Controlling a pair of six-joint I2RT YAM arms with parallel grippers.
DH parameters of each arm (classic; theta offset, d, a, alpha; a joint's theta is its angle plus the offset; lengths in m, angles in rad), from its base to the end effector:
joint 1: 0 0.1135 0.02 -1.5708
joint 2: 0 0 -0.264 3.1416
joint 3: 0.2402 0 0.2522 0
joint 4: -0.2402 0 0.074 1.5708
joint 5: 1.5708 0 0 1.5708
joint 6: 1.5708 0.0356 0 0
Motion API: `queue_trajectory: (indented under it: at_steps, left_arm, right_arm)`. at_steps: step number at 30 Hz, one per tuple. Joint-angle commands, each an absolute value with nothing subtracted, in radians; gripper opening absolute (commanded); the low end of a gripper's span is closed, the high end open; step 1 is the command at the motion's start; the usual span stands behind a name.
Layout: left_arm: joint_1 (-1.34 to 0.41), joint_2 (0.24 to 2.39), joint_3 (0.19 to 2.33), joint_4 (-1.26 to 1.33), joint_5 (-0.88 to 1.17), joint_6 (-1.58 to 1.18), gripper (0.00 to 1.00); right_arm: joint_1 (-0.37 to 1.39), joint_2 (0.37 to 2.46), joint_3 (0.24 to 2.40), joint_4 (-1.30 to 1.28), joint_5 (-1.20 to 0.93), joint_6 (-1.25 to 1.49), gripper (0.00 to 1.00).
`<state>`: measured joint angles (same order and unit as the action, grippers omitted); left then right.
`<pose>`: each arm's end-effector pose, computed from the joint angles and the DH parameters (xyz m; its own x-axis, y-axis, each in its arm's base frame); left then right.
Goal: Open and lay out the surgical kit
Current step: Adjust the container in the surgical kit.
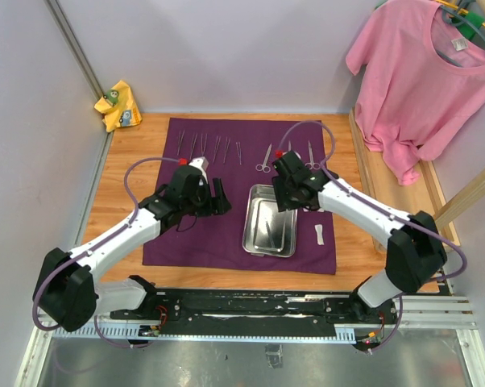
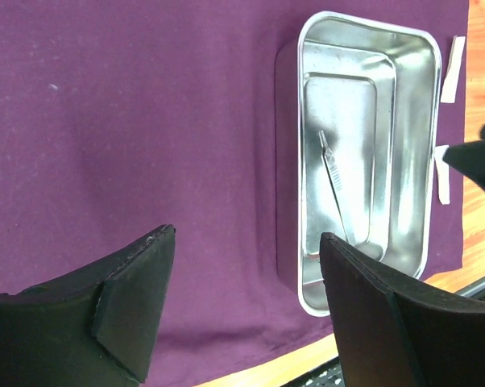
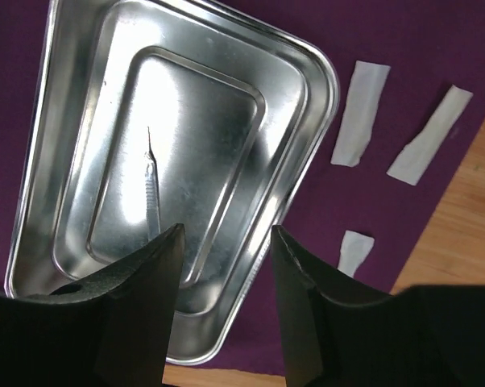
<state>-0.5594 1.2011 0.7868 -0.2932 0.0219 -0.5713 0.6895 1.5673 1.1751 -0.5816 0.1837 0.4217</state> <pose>0.2168 -0.1367 0.2447 -0.7579 -0.1633 -0.6316 0.1603 0.8919 -0.4229 0.2585 0.2047 0.2492 -0.8058 -0.1428 -0.5748 -0.2372 0.9671 0.0923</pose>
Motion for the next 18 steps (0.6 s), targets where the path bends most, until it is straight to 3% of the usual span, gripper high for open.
queue_trajectory:
  at_steps: [1,18]
  left_arm:
    - [-0.545,1.179,0.788,-0.290,0.049,-0.545,0.77]
    - [-0.545,1.110,0.718,-0.288,0.135,-0.581,0.77]
  right_arm:
    - [0.638,1.514,1.131,-0.681,0.142,0.419,0.49]
    - [0.707,1.516,0.989,-0.707,0.061,0.591,0.47]
